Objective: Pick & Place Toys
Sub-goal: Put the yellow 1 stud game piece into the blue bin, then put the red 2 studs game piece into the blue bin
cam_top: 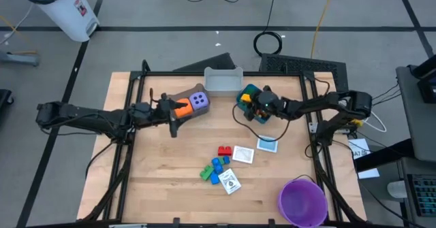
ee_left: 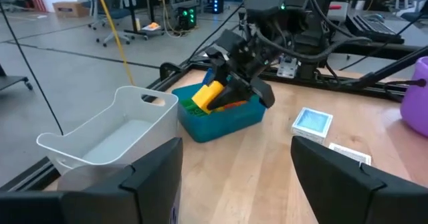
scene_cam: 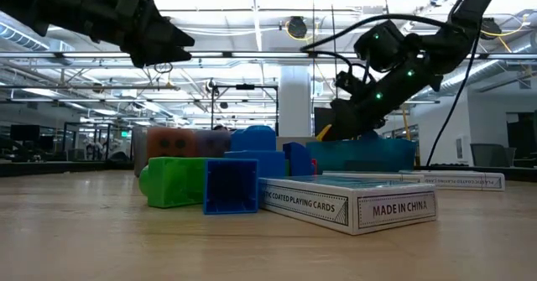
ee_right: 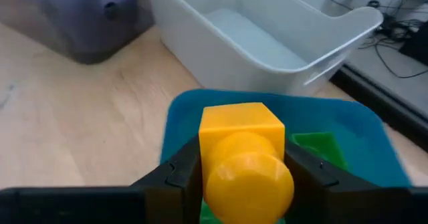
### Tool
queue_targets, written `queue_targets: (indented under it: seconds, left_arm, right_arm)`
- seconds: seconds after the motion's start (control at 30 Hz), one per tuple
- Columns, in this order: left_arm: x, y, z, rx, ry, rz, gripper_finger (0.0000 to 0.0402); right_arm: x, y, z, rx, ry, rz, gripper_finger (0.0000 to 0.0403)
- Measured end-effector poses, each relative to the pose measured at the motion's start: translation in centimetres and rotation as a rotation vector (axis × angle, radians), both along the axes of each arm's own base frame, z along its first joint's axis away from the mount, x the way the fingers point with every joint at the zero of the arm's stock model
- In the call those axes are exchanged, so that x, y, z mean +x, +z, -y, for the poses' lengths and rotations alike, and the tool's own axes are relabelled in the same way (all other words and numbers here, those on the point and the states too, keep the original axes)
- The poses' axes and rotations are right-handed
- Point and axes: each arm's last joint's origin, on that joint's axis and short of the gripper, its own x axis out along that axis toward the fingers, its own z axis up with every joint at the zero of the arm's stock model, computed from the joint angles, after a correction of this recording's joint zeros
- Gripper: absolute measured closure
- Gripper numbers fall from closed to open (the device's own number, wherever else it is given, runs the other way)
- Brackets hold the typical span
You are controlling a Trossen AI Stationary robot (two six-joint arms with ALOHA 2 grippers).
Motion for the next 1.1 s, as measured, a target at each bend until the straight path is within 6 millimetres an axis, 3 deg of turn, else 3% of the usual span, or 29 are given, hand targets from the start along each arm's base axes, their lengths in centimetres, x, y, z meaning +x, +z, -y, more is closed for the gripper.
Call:
queue_targets:
  seconds: [0.23, 0.5, 0.9, 1.1]
  left_arm:
    - [0.0, 0.1, 0.0, 0.009, 0.004, 0.002, 0.0113]
    - [0.0, 0.2, 0.0, -0.020, 0.011, 0.034, 0.0121]
    - [0.2, 0.0, -0.1, -0.228, 0.055, 0.092, 0.0120]
    - [1.3, 0.1, 0.4, -0.360, -0.011, 0.184, 0.0125]
  right_arm:
    - [0.0, 0.1, -0.1, 0.015, -0.009, 0.015, 0.0221]
    - [-0.1, 2.3, -1.1, -0.048, 0.047, 0.070, 0.0163]
    - [-1.8, 8.9, -6.9, -0.100, 0.389, 0.301, 0.0140]
    - [-2.7, 9.5, -9.2, -0.060, 0.576, 0.330, 0.0141]
